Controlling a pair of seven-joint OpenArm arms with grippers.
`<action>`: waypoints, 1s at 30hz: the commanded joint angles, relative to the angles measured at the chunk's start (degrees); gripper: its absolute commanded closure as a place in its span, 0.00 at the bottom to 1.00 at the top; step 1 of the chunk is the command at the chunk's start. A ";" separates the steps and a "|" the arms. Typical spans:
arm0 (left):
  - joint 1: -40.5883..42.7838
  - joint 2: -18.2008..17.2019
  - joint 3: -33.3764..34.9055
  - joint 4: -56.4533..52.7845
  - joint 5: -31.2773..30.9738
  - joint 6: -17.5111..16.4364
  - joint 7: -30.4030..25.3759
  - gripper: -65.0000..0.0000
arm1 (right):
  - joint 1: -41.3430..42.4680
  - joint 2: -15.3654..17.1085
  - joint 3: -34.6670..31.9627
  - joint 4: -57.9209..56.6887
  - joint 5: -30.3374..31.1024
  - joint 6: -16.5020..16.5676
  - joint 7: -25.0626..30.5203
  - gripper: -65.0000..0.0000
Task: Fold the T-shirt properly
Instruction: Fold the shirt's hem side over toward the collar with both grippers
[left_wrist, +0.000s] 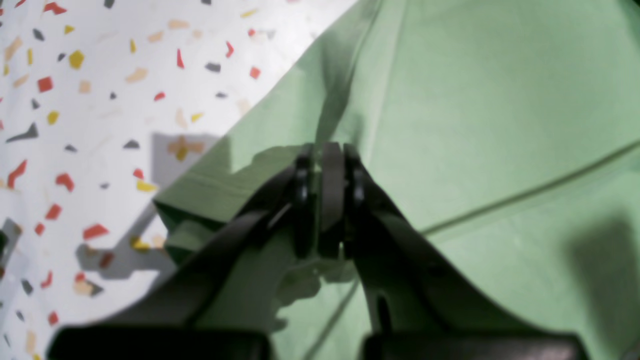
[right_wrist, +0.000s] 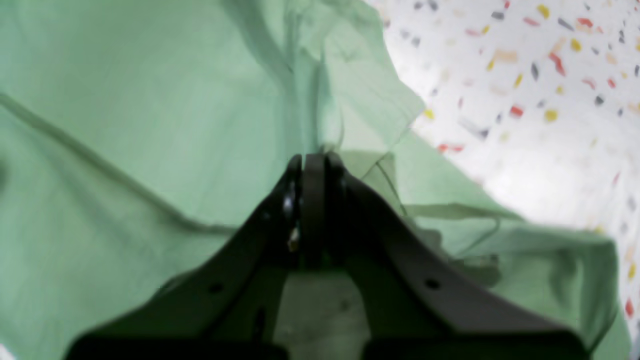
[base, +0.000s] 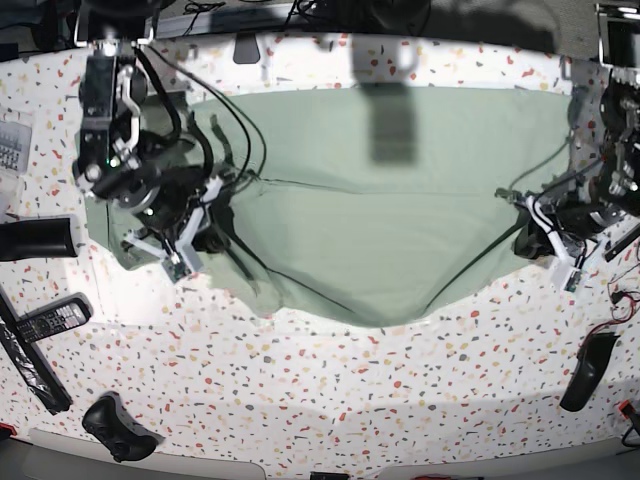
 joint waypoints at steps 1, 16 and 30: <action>-0.35 -1.14 -0.48 2.32 -0.31 -0.13 -1.22 1.00 | 0.07 0.52 0.92 2.21 0.61 -0.04 1.60 1.00; 4.11 -1.14 -0.48 10.58 1.99 0.04 3.74 1.00 | -2.93 0.52 14.27 4.94 4.24 -0.04 -0.04 1.00; 5.14 -1.16 -0.48 10.58 6.29 0.09 10.82 1.00 | -2.93 0.52 14.62 4.94 3.37 -1.81 -4.76 1.00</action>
